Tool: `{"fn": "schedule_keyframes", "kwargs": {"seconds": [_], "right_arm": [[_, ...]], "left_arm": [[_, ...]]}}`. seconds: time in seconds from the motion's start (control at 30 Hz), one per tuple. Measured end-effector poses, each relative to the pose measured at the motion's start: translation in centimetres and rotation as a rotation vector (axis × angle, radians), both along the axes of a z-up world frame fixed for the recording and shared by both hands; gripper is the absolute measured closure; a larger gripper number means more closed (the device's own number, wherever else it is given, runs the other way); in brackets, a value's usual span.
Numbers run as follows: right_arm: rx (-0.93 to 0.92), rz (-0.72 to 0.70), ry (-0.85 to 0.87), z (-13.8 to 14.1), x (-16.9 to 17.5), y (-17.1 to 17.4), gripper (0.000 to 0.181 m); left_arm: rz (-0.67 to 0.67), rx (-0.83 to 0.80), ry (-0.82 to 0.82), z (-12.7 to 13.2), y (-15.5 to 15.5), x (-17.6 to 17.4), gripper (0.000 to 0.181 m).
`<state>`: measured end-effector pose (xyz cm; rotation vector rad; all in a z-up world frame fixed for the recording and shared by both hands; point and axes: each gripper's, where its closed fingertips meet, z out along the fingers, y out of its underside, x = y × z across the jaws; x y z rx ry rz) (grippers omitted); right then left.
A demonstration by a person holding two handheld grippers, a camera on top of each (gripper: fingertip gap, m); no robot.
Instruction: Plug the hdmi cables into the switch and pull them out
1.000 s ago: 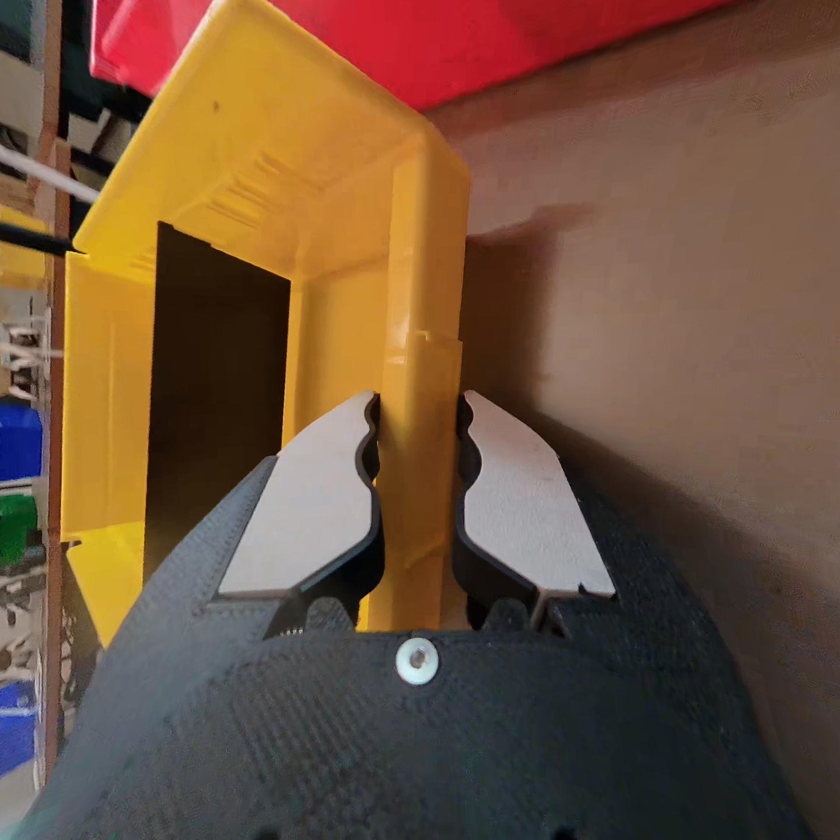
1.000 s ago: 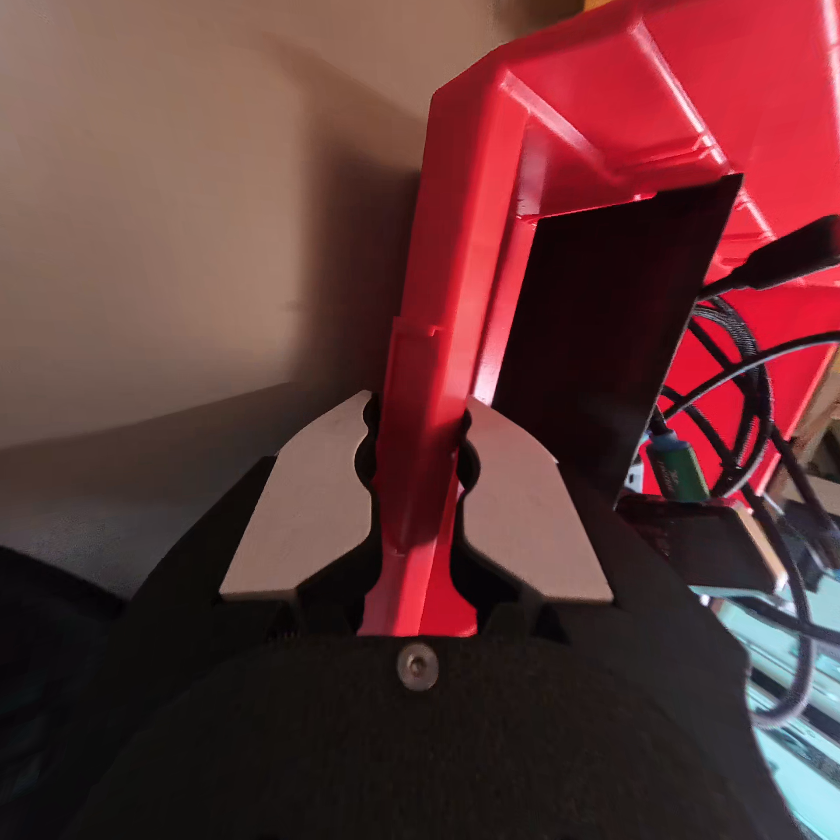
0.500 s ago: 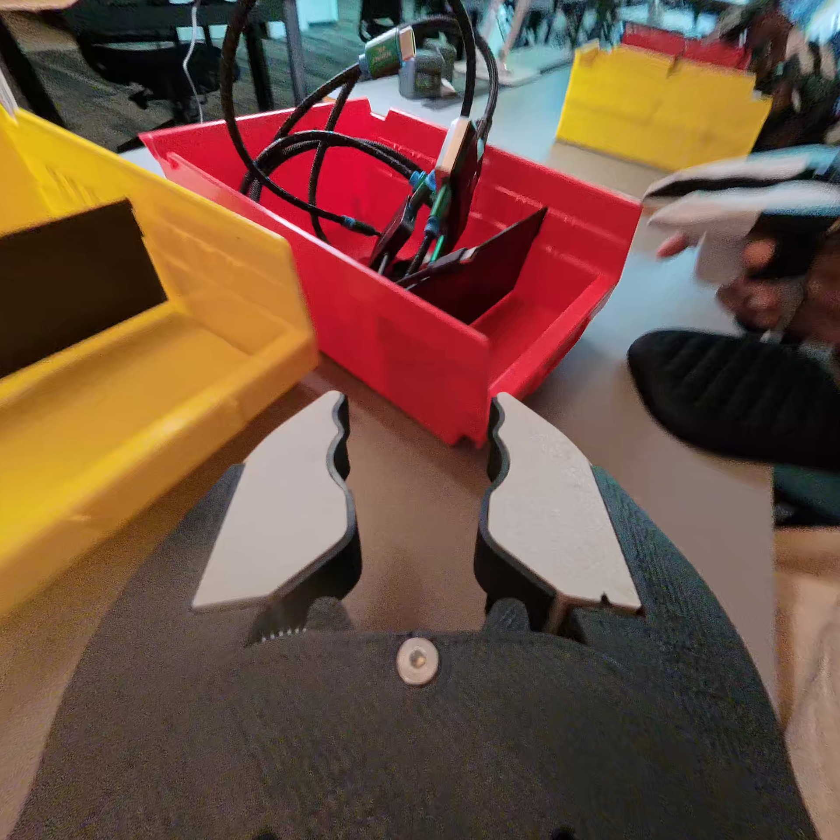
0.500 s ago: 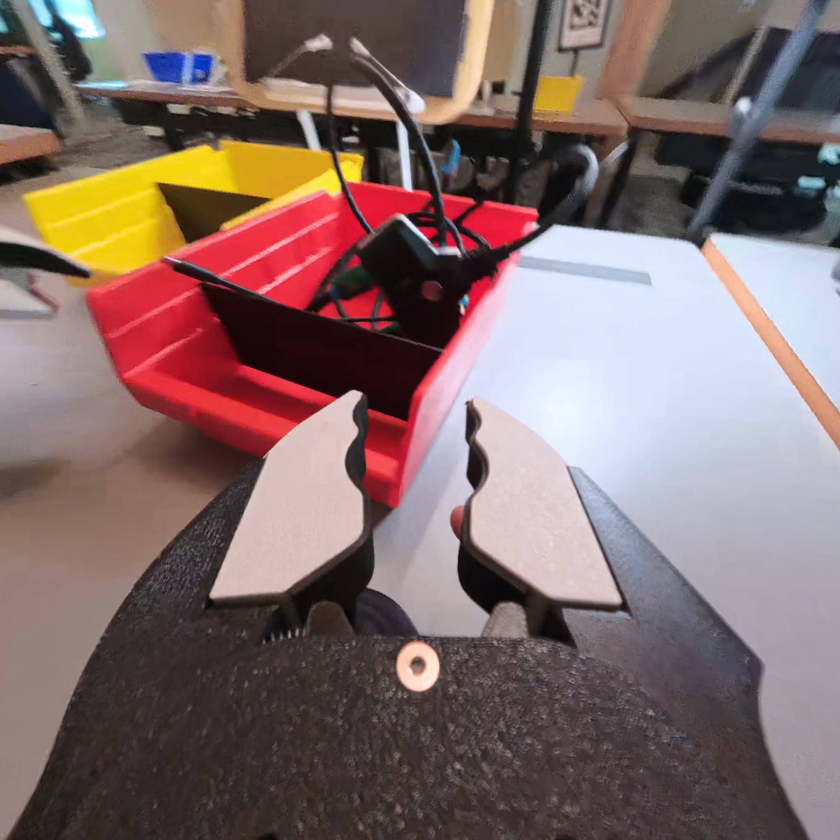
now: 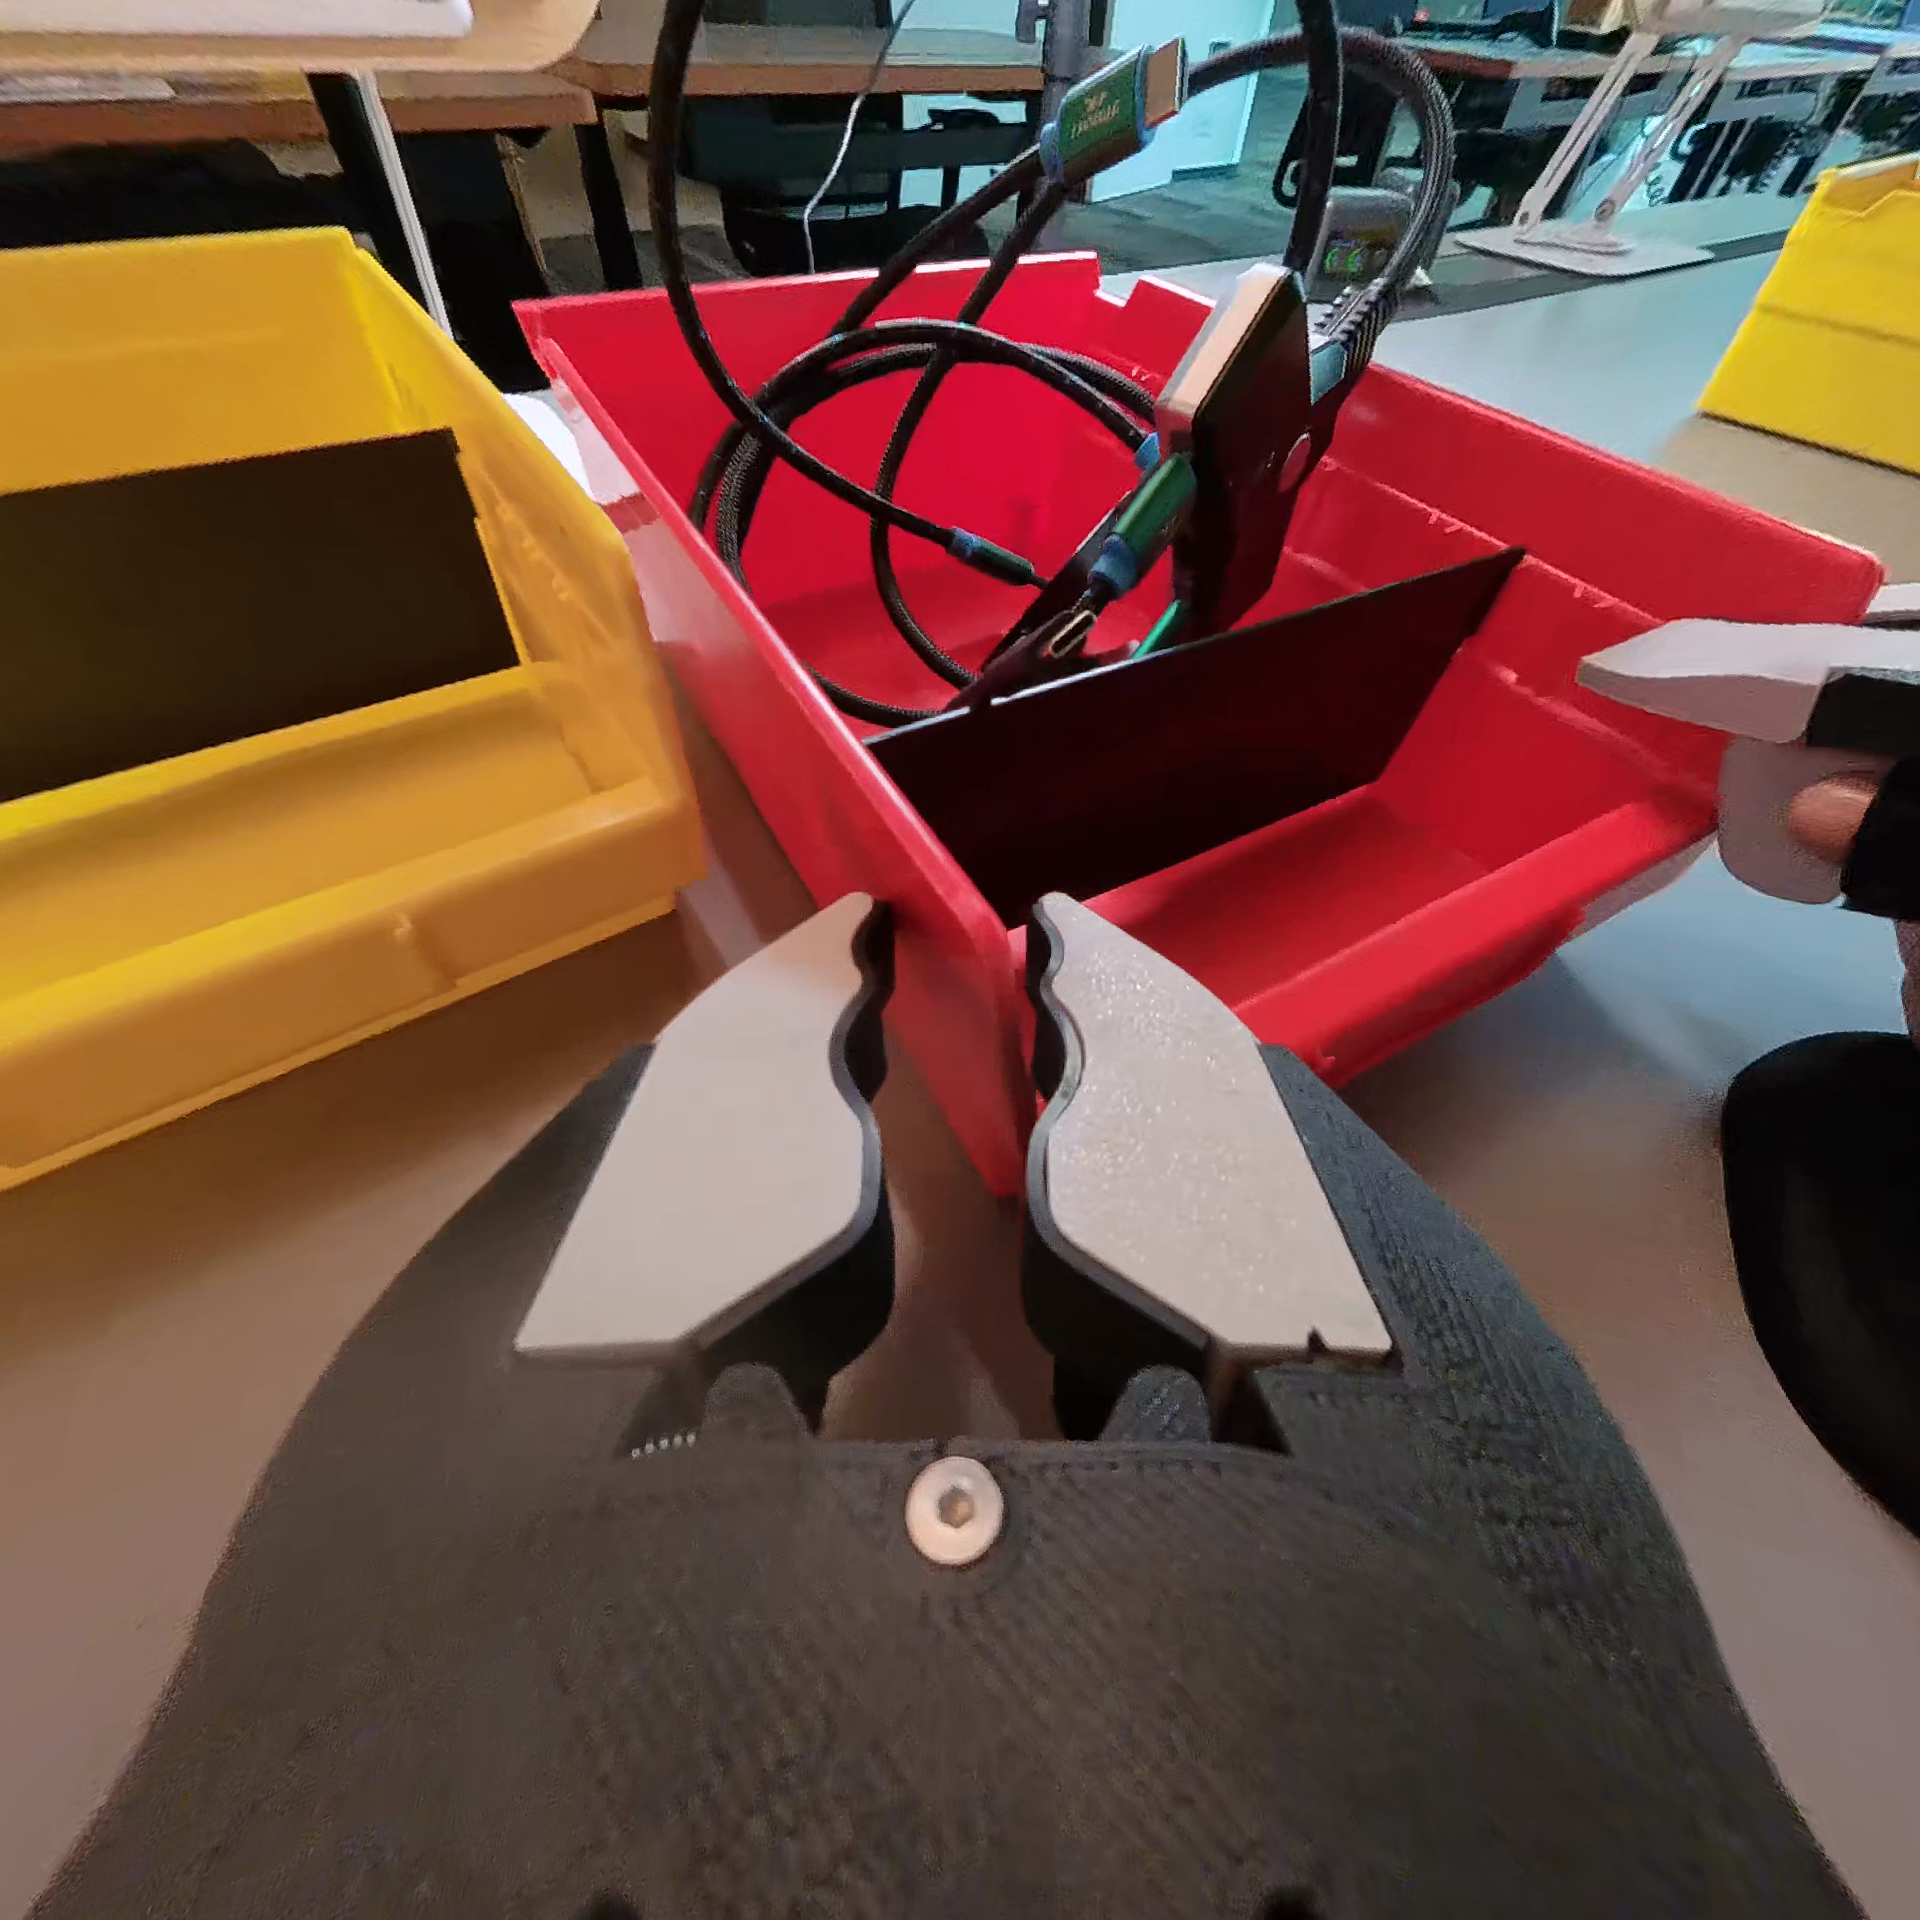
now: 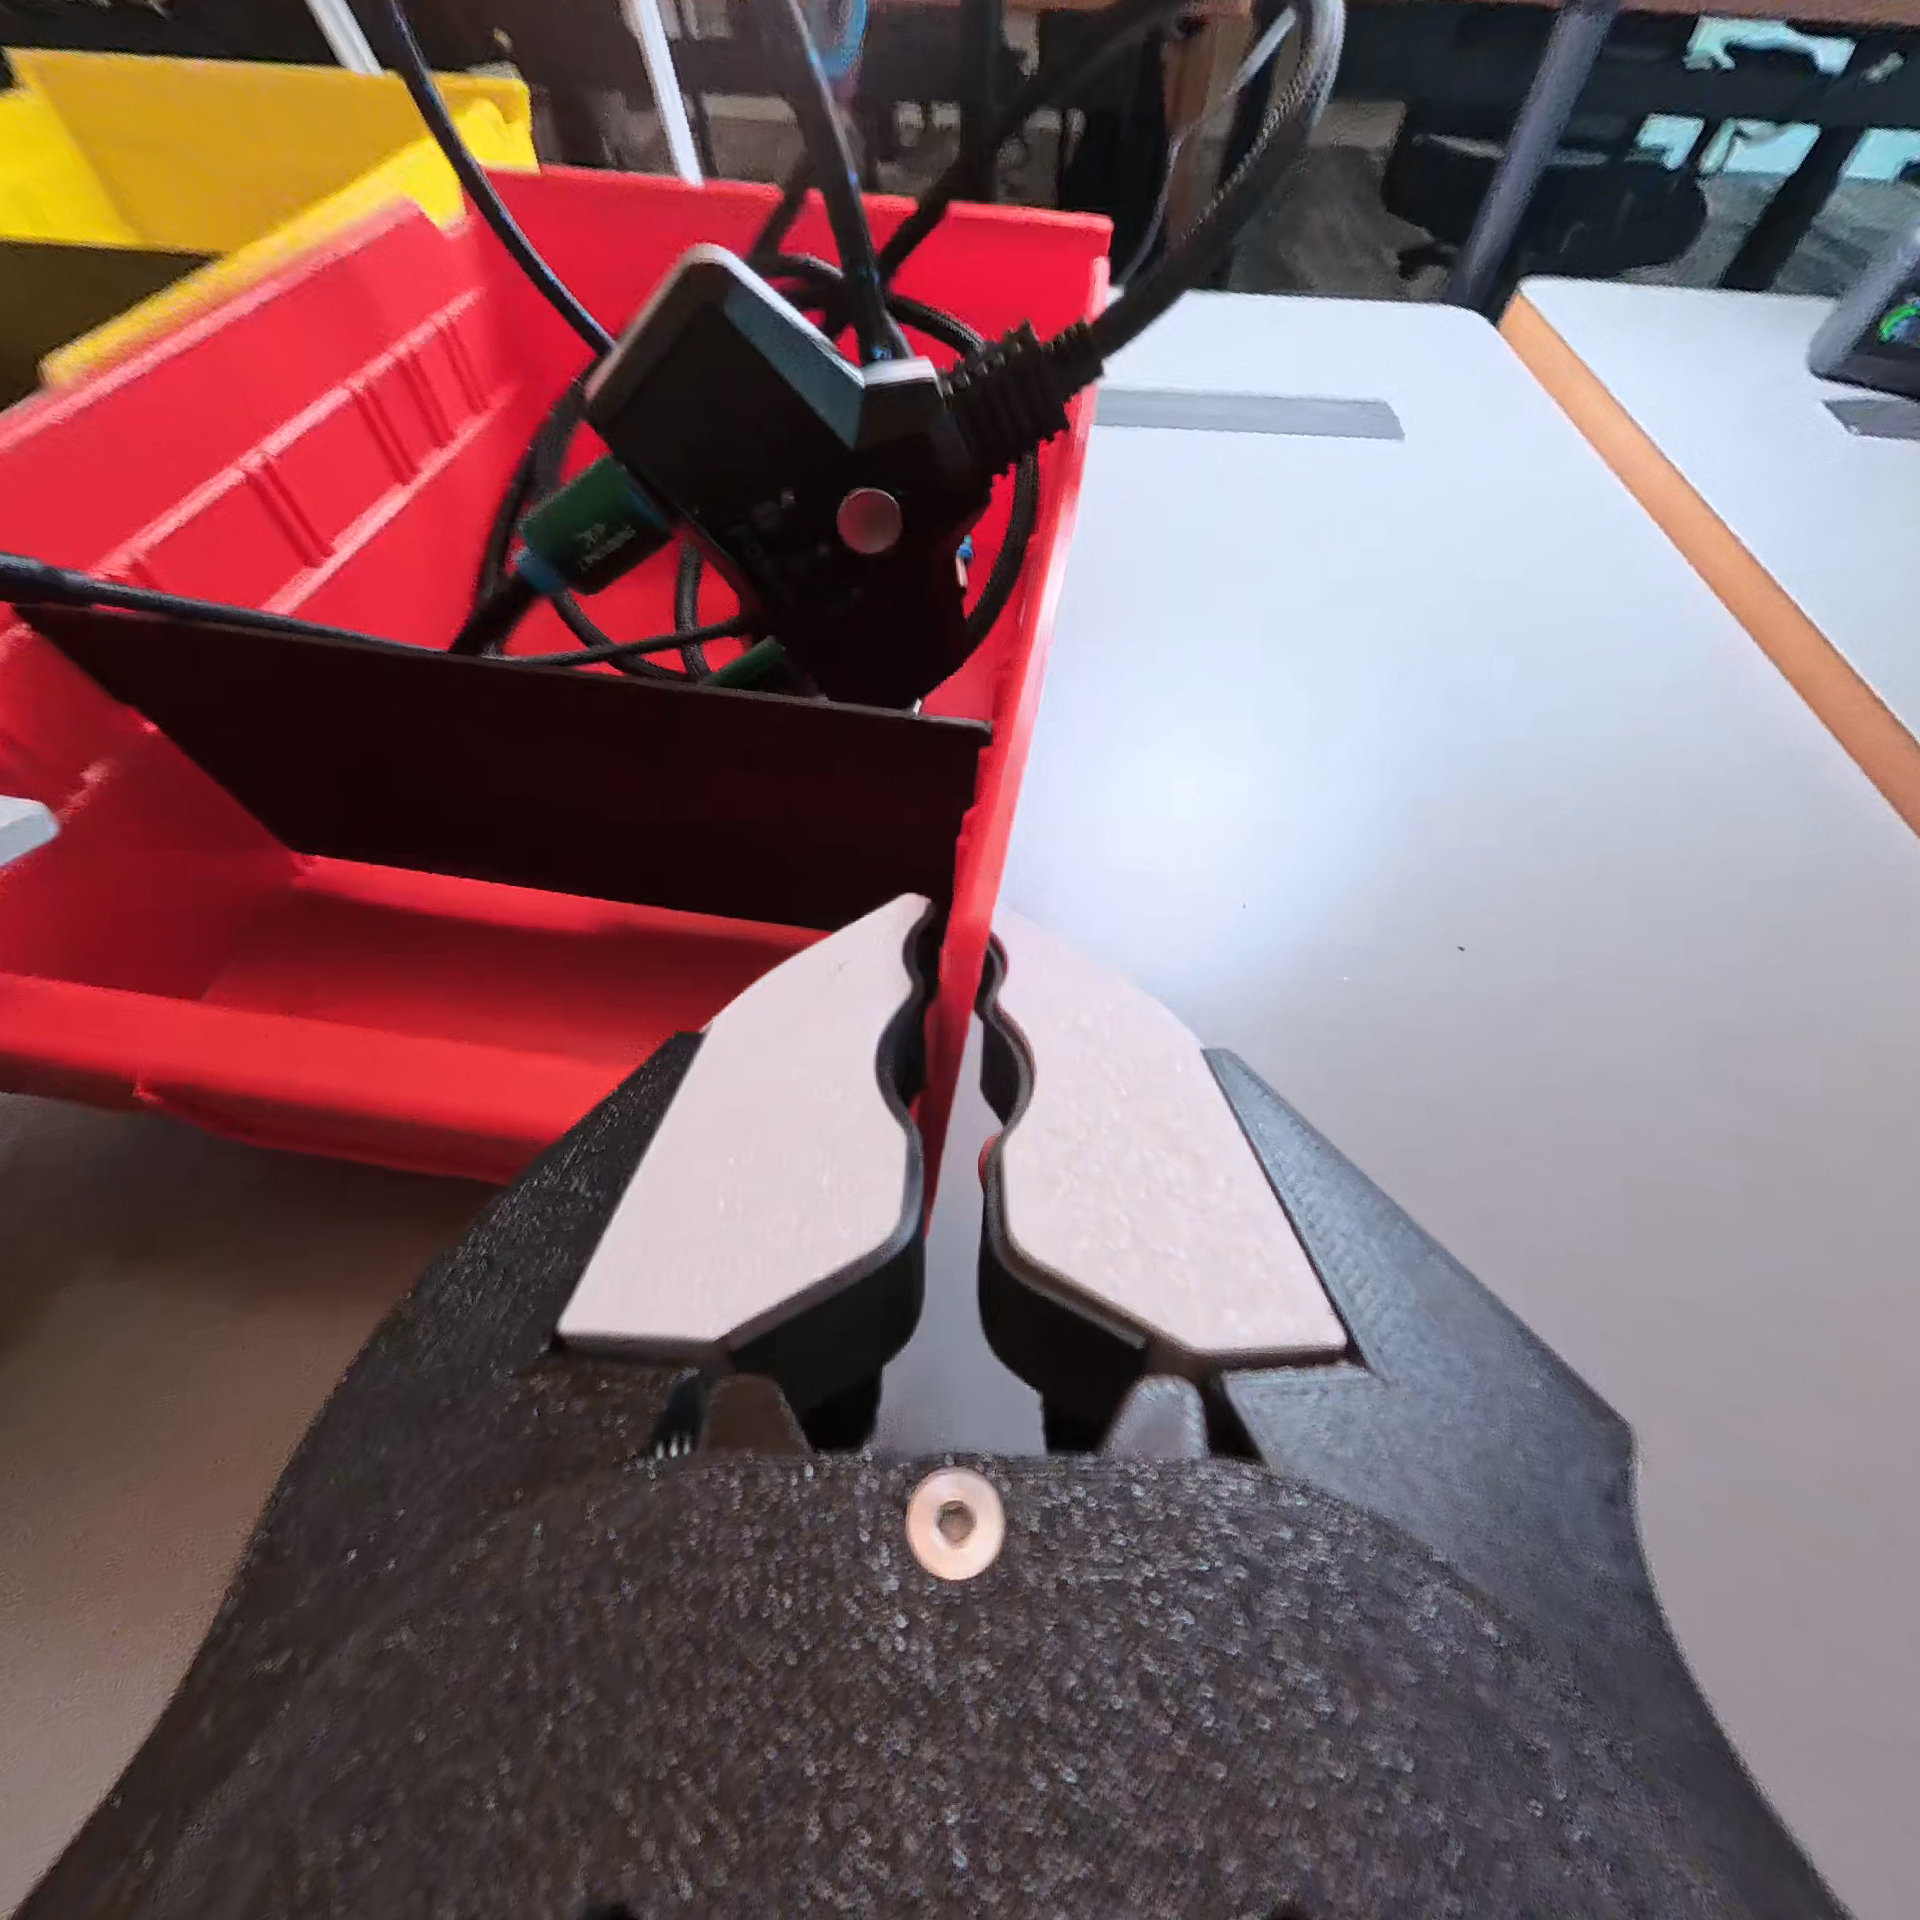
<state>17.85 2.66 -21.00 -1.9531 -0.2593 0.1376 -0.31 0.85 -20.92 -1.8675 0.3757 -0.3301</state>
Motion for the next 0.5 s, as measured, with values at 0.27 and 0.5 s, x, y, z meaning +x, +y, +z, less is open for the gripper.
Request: {"fn": "schedule_keyframes", "kwargs": {"seconds": [0.27,0.5], "right_arm": [[0.213,0.008,-0.089,5.6,-0.6,-2.9,0.177],[0.42,0.071,-0.093,14.4,-2.7,-5.9,0.175]], "left_arm": [[-0.032,0.089,-0.022,4.2,-1.4,-1.0,0.167],[0.0,0.278,-0.023,12.4,-3.8,-3.4,0.169]]}}
